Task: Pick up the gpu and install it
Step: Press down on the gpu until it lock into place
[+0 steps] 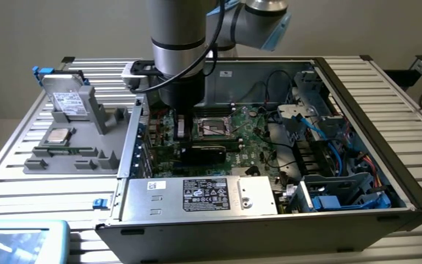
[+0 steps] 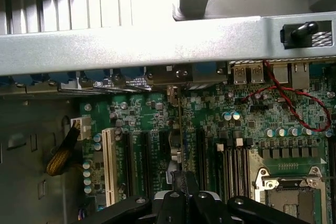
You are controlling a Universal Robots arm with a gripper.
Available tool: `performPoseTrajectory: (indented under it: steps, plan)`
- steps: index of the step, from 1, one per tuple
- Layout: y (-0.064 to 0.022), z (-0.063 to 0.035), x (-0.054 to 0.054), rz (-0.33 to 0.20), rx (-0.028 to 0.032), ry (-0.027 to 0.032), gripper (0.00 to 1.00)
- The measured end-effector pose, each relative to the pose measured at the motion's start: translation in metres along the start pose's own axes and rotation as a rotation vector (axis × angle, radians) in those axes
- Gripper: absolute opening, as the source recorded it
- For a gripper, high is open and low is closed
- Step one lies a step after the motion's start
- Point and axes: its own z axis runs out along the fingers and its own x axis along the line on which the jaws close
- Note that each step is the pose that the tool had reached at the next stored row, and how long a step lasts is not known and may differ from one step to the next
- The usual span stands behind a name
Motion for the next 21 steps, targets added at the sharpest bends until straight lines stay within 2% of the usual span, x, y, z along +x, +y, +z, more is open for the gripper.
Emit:
performPoseTrajectory:
  steps: [4,5,7,8,10,14,16,20,21]
  plan:
    - [0.0000,-0.0001,0.000,0.000,-0.0004,-0.0023,0.12]
    - [-0.0018,-0.0028,-0.001,0.001,0.0004,-0.0044,0.12]
    - [-0.0080,-0.0103,0.000,0.000,-0.0021,-0.0030,0.12]
    - [-0.0107,-0.0122,-0.001,0.000,-0.0052,-0.0031,0.12]
    - [-0.0157,-0.0139,-0.001,0.000,-0.0154,-0.0025,0.12]
    - [-0.0309,-0.0118,-0.002,0.000,-0.0212,-0.0020,0.12]
    - [-0.0316,-0.0086,-0.002,0.000,-0.0240,-0.0019,0.12]
    - [-0.0316,-0.0057,-0.001,-0.001,-0.0447,-0.0007,0.12]
    - [-0.0315,-0.0045,-0.001,-0.001,-0.0462,-0.0006,0.12]
